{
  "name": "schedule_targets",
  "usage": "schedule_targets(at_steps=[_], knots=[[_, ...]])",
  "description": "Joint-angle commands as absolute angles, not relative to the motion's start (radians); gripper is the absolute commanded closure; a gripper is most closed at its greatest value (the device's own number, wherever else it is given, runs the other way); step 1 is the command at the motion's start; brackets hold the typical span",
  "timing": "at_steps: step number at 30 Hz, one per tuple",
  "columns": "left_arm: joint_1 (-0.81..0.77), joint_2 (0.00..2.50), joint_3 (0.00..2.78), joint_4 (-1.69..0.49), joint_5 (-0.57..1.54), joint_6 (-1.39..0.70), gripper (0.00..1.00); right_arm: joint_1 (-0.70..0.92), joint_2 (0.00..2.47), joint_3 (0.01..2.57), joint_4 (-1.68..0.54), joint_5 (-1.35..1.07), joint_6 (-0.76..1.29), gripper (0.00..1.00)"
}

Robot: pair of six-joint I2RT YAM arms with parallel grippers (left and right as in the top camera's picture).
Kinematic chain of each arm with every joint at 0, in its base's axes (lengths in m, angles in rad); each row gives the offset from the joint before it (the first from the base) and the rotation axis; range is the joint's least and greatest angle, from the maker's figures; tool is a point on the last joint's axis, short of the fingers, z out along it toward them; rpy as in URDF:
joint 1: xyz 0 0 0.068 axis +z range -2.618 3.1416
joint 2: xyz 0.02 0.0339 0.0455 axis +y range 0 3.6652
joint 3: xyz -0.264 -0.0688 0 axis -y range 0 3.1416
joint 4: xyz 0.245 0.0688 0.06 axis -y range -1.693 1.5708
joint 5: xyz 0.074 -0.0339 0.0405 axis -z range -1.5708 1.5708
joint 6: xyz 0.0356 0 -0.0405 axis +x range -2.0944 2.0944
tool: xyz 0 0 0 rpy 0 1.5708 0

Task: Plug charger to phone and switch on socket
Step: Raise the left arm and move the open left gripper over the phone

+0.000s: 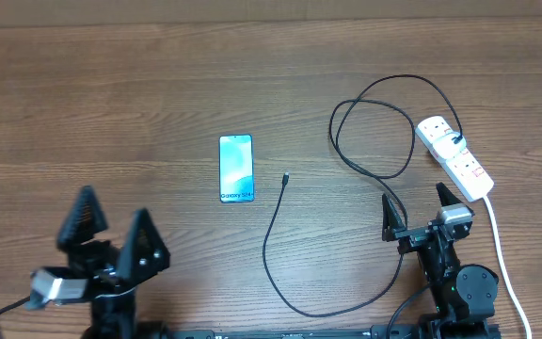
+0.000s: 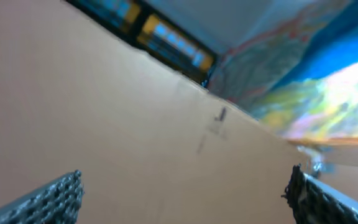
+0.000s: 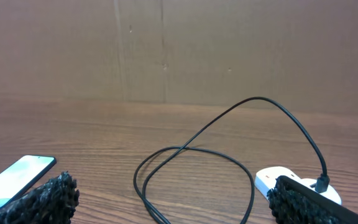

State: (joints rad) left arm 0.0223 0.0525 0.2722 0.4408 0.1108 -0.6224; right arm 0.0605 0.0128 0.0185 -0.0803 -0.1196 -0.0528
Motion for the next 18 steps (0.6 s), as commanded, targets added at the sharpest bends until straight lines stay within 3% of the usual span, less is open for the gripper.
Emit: schedule_targets(at_steps=[1, 10, 13, 16, 18], knots=[[0.032, 0.175, 0.572, 0.223, 0.105, -0.537, 0.0, 0.06, 0.003, 0.008, -0.076, -0.114, -0.054, 0.0], [0.032, 0.805, 1.449, -0.936, 0.36, -0.298, 0.0, 0.06, 0.003, 0.008, -0.076, -0.114, -0.054, 0.0], [0.032, 1.005, 1.656, -1.155, 0.569, -0.294, 0.0, 0.06, 0.003, 0.008, -0.076, -0.114, -0.054, 0.0], [0.028, 1.123, 1.746, -1.202, 0.748, -0.197, 0.0, 0.06, 0.003, 0.008, -0.076, -0.114, -0.054, 0.0], [0.001, 1.184, 1.773, -1.22, 0.722, -0.211, 0.0, 0.06, 0.003, 0.008, -0.076, -0.114, -0.054, 0.0]])
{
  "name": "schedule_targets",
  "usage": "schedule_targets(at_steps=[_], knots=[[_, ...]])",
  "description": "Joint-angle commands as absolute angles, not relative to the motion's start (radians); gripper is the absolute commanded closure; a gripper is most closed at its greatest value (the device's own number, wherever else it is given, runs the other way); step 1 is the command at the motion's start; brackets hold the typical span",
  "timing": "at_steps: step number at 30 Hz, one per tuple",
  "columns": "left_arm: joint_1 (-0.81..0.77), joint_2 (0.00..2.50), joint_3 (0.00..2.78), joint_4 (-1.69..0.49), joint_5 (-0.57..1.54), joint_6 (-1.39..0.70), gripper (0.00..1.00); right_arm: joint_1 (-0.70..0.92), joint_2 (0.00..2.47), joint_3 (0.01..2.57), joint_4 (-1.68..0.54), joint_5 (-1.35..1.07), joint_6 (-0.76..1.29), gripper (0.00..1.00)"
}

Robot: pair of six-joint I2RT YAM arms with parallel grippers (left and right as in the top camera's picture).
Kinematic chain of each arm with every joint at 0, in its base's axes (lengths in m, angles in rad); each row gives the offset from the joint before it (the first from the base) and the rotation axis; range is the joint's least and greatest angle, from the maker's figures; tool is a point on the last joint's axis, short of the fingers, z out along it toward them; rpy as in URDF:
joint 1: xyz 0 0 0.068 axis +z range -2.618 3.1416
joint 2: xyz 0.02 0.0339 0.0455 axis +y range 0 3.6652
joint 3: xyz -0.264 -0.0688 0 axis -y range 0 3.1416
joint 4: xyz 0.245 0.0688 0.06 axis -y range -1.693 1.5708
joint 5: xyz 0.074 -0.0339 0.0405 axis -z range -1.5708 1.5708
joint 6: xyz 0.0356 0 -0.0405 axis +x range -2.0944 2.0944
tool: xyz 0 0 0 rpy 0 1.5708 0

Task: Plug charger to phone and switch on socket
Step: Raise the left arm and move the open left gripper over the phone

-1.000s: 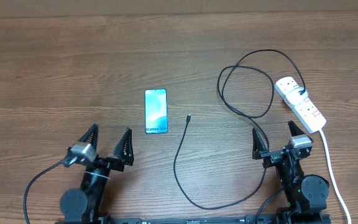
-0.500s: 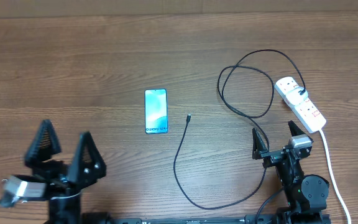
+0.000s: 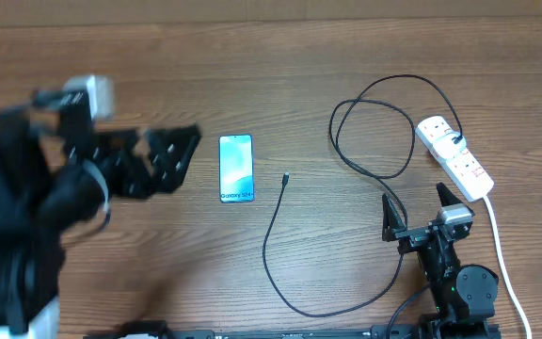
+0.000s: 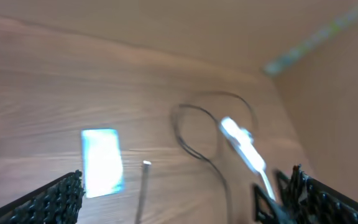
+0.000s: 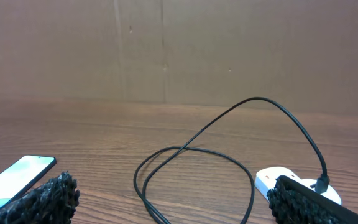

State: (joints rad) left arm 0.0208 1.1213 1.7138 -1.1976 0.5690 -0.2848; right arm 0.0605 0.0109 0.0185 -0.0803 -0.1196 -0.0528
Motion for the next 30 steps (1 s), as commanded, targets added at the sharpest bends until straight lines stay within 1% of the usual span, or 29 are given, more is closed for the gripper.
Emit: schedule_targets(at_steps=[1, 4, 6, 8, 10, 12, 15, 20, 24, 27, 30], knots=[[-0.018, 1.204, 1.778, -1.229, 0.683, -0.247, 0.0, 0.06, 0.003, 0.008, -0.076, -0.114, -0.054, 0.0], [-0.132, 1.264, 1.779, -1.271, 0.468, -0.319, 0.0, 0.06, 0.003, 0.008, -0.076, -0.114, -0.054, 0.0], [-0.239, 1.307, 1.779, -1.339, 0.218, -0.406, 0.0, 0.06, 0.003, 0.008, -0.076, -0.114, -0.054, 0.0], [-0.336, 1.356, 1.779, -1.416, 0.014, -0.483, 0.0, 0.06, 0.003, 0.008, -0.076, -0.114, -0.054, 0.0], [-0.415, 1.413, 1.778, -1.48, -0.137, -0.546, 0.0, 0.06, 0.003, 0.008, -0.076, -0.114, -0.054, 0.0], [-0.471, 1.475, 1.778, -1.509, -0.226, -0.579, 0.0, 0.06, 0.003, 0.008, -0.076, -0.114, -0.054, 0.0], [-0.506, 1.56, 1.778, -1.508, -0.241, -0.585, 0.0, 0.06, 0.003, 0.008, -0.076, -0.114, -0.054, 0.0], [-0.497, 1.668, 1.778, -1.499, -0.238, -0.675, 0.0, 0.06, 0.003, 0.008, -0.076, -0.114, -0.054, 0.0], [-0.475, 1.73, 1.777, -1.479, -0.187, -0.681, 0.01, 0.06, 0.003, 0.008, -0.076, -0.114, -0.054, 0.0], [-0.458, 1.747, 1.775, -1.452, -0.154, -0.645, 0.01, 0.06, 0.003, 0.008, -0.076, -0.114, -0.054, 0.0], [-0.409, 1.75, 1.774, -1.404, -0.078, -0.517, 0.0, 0.06, 0.003, 0.008, -0.076, -0.114, -0.054, 0.0]])
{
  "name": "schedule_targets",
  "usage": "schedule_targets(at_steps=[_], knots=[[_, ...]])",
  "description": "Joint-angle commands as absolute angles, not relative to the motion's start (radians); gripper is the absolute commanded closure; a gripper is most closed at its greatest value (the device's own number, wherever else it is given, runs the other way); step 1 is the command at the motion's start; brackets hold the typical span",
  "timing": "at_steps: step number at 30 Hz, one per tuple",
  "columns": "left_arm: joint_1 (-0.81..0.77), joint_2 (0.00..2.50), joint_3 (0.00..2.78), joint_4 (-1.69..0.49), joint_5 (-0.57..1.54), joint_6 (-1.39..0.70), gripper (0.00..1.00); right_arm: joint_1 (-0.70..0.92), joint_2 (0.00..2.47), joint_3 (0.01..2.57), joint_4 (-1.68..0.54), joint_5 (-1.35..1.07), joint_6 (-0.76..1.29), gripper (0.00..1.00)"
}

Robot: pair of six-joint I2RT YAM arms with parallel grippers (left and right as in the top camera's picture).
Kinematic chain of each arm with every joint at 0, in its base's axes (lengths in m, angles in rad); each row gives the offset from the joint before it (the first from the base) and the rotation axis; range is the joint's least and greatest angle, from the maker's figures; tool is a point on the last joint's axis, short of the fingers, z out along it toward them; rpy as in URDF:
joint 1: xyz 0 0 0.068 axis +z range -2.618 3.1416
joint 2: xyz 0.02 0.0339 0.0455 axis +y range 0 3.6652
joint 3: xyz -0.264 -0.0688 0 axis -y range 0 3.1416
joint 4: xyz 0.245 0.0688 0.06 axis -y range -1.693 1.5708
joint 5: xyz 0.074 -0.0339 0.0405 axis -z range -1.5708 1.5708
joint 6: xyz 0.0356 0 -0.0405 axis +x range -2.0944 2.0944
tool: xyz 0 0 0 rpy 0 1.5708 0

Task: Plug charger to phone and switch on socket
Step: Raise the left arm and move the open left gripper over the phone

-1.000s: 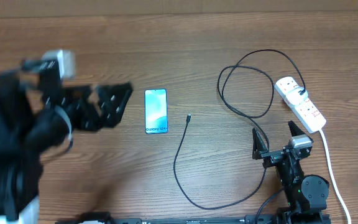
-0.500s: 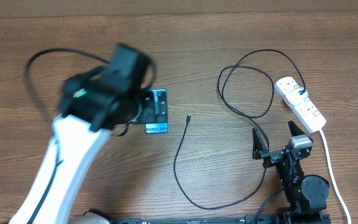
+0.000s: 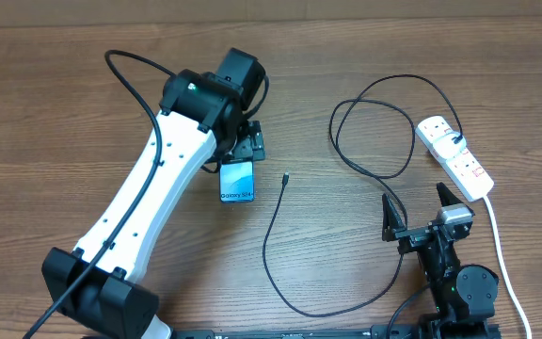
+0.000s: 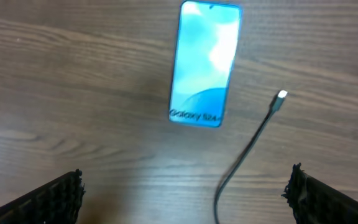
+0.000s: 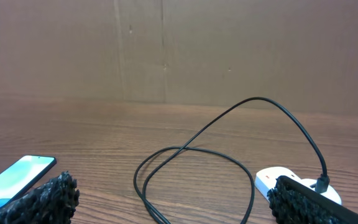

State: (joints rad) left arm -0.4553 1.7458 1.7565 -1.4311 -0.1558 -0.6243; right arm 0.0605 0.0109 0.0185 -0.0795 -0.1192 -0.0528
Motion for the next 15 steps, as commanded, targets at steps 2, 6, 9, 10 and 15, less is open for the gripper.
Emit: schedule_targets(at_steps=[2, 6, 9, 10, 15], knots=[[-0.361, 1.75, 1.771, -1.388, 0.036, -0.426, 0.01, 0.06, 0.003, 0.008, -0.076, -0.114, -0.054, 0.0], [-0.29, 1.75, 1.731, -1.359, 0.151, -0.375, 0.0, 0.06, 0.003, 0.008, -0.076, -0.114, -0.054, 0.0], [-0.282, 1.75, 1.674, -1.334, 0.147, -0.4, 0.0, 0.06, 0.003, 0.008, -0.076, -0.114, -0.054, 0.0], [-0.288, 1.75, 1.657, -1.322, 0.147, -0.41, 0.0, 0.06, 0.003, 0.008, -0.076, -0.114, -0.054, 0.0], [-0.357, 1.755, 1.553, -1.221, 0.101, -0.463, 0.0, 0.06, 0.003, 0.008, -0.076, -0.113, -0.054, 0.0]])
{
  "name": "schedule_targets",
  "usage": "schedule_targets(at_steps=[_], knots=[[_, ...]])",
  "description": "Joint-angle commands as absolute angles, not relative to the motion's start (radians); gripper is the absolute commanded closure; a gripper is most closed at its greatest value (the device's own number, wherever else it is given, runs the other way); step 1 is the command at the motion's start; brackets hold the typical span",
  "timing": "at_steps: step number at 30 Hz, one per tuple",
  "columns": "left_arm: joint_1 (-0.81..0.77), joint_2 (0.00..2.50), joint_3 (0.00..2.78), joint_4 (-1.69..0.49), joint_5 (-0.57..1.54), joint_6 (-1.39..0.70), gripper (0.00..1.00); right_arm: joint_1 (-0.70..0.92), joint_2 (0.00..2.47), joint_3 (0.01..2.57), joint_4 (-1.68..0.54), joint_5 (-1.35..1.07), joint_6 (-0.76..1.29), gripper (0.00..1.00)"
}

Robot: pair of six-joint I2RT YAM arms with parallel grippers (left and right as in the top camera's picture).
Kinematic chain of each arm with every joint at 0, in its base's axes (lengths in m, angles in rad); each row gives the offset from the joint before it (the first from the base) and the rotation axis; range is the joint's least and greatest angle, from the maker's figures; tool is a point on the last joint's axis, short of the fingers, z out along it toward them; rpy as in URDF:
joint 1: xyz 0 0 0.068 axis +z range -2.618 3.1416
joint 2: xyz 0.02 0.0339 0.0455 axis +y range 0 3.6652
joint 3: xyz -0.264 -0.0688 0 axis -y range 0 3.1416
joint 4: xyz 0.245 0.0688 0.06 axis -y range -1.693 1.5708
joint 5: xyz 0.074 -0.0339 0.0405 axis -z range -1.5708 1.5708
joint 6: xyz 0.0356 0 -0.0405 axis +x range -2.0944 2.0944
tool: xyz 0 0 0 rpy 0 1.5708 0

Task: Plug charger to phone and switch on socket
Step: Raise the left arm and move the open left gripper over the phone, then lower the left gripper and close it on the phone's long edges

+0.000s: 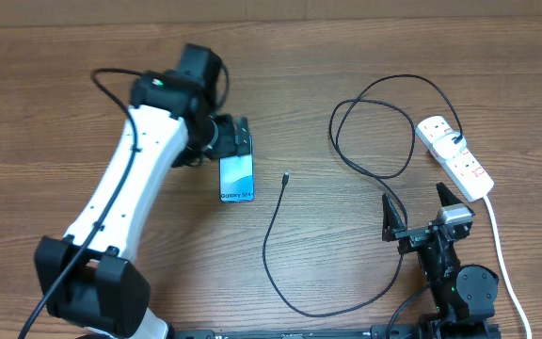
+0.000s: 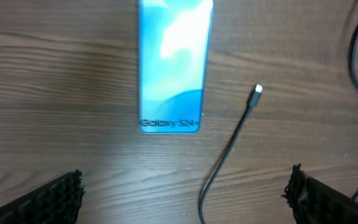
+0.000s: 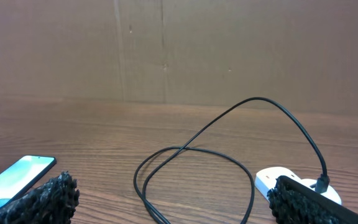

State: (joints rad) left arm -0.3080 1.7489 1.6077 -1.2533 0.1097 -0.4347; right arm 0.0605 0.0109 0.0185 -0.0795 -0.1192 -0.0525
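Observation:
The phone (image 1: pixel 236 176) lies face up on the wooden table, its blue screen lit; it also shows in the left wrist view as the phone (image 2: pixel 169 68). The black charger cable's free plug (image 1: pixel 284 177) rests just right of it, plug (image 2: pixel 257 90). The cable loops back to the white power strip (image 1: pixel 454 155) at the far right. My left gripper (image 1: pixel 231 138) hovers open over the phone's far end, fingers (image 2: pixel 42 199) wide apart and empty. My right gripper (image 1: pixel 424 215) sits open near the front edge, well short of the strip.
The cable's long loop (image 1: pixel 374 132) lies between phone and power strip, loop (image 3: pixel 191 168), and another bend (image 1: pixel 290 292) curves toward the front edge. The strip's white lead (image 1: pixel 502 254) runs off the front right. A cardboard wall (image 3: pixel 166 50) stands behind the table.
My left gripper has shifted slightly left over the phone and come closer to it; the phone looks larger in the wrist view. Phone, cable and right arm have not moved.
Both arms were folded at the front edge with grippers open. Then the left arm was raised at the left of the table. Half a second ago it was stretched out with its gripper above the phone, and now it is nearer the phone, still open.

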Motion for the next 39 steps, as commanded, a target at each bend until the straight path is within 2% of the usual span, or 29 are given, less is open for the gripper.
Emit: schedule_targets(at_steps=[1, 7, 14, 27, 39], knots=[[-0.37, 1.758, 1.539, -1.211, 0.064, -0.496, 0.0, 0.06, 0.003, 0.008, -0.076, -0.114, -0.054, 0.0], [-0.426, 1.813, 1.525, -1.171, -0.08, -0.532, 0.0, 0.06, 0.003, 0.008, -0.076, -0.114, -0.054, 0.0], [-0.396, 1.907, 1.526, -1.066, 0.051, -0.401, 0.0, 0.06, 0.003, 0.008, -0.076, -0.114, -0.054, 0.0], [-0.347, 2.029, 1.526, -1.005, -0.033, -0.525, 0.01, 0.06, 0.003, 0.008, -0.076, -0.114, -0.054, 0.0], [-0.356, 2.109, 1.526, -0.987, 0.002, -0.503, 0.0, 0.06, 0.003, 0.008, -0.076, -0.114, -0.054, 0.0]])
